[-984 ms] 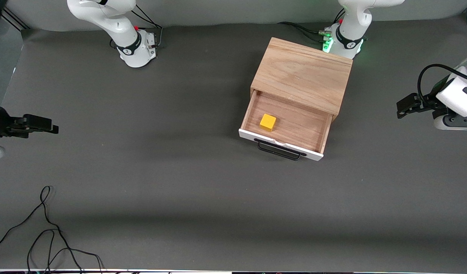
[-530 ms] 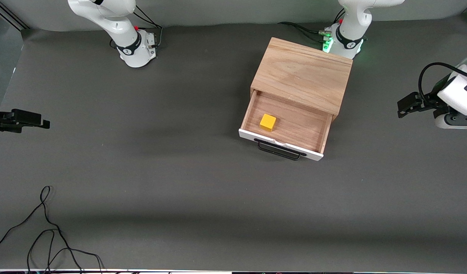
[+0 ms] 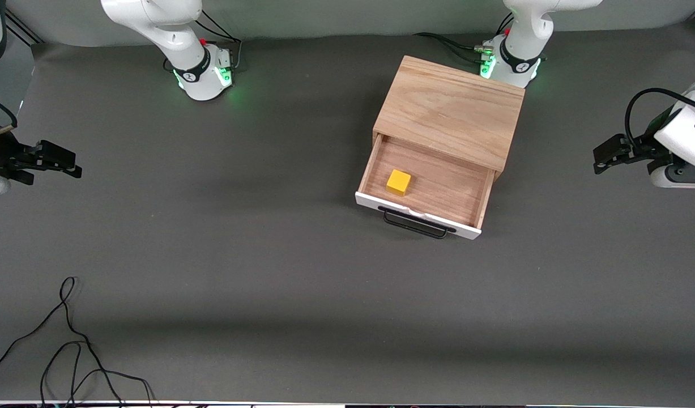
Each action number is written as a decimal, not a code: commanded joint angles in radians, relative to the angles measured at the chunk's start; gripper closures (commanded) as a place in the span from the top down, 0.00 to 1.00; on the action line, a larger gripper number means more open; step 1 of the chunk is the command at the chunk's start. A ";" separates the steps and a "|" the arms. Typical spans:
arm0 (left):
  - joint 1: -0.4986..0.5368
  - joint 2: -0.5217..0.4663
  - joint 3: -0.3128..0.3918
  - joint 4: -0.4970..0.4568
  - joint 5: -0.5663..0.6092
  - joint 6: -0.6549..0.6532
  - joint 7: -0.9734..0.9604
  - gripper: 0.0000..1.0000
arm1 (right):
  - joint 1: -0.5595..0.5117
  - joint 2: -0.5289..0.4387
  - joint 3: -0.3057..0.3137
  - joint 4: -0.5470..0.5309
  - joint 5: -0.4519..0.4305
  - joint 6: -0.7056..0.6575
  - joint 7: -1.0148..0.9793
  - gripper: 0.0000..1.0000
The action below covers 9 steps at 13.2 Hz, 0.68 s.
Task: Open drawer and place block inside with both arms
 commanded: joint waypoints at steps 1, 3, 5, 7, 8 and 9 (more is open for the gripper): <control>-0.009 -0.026 0.006 -0.032 -0.001 0.023 0.018 1.00 | -0.035 -0.052 0.022 -0.038 -0.020 0.086 -0.007 1.00; -0.009 -0.024 0.006 -0.031 -0.001 0.023 0.018 1.00 | -0.034 -0.049 0.023 -0.025 -0.029 0.086 -0.004 1.00; -0.009 -0.024 0.006 -0.031 -0.001 0.025 0.018 1.00 | -0.032 -0.027 0.025 0.004 -0.029 0.072 -0.007 1.00; -0.010 -0.024 0.006 -0.031 -0.001 0.023 0.018 1.00 | -0.029 -0.004 0.025 0.033 -0.028 0.036 -0.010 1.00; -0.010 -0.024 0.006 -0.029 -0.001 0.023 0.019 1.00 | -0.023 0.014 0.023 0.062 -0.028 0.017 -0.012 1.00; -0.010 -0.024 0.006 -0.029 -0.001 0.023 0.019 1.00 | -0.023 0.040 0.023 0.089 -0.025 0.010 -0.012 1.00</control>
